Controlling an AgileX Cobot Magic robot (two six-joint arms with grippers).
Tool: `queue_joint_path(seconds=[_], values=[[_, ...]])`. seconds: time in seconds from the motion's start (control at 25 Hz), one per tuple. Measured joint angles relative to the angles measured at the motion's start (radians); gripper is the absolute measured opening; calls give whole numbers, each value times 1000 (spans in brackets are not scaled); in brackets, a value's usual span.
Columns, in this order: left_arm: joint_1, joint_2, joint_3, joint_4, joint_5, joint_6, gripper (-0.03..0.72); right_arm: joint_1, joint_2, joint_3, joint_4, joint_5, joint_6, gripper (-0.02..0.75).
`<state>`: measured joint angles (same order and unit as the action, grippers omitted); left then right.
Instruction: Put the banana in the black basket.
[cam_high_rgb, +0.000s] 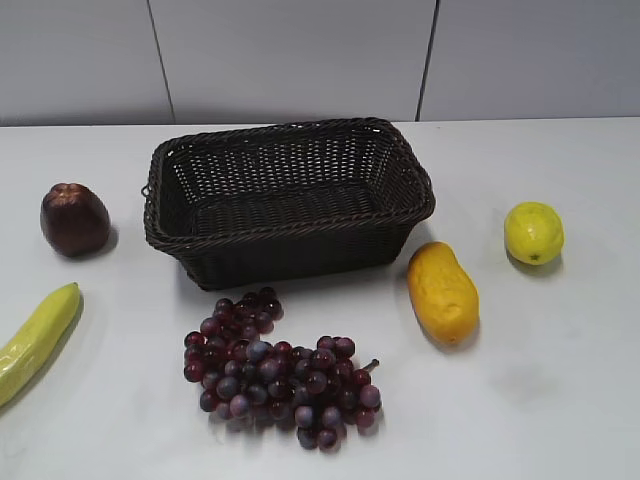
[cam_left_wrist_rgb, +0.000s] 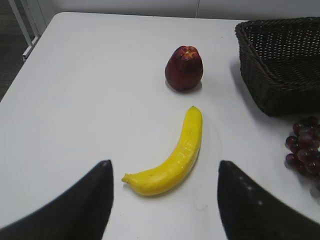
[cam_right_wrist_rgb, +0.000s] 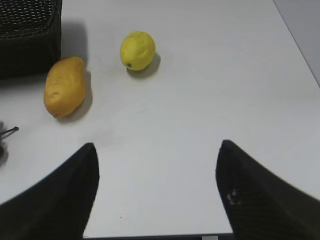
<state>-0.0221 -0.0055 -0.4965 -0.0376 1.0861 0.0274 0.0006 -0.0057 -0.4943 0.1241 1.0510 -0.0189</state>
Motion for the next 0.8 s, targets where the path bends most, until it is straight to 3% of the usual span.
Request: queue_joint_path(seconds=[0.64,0.8], values=[[0,0,0,-9,0,0,619,0,0,0,0,0,0,582],[0,93,-24,-14,-1,0,617,0,0,0,0,0,0,582]])
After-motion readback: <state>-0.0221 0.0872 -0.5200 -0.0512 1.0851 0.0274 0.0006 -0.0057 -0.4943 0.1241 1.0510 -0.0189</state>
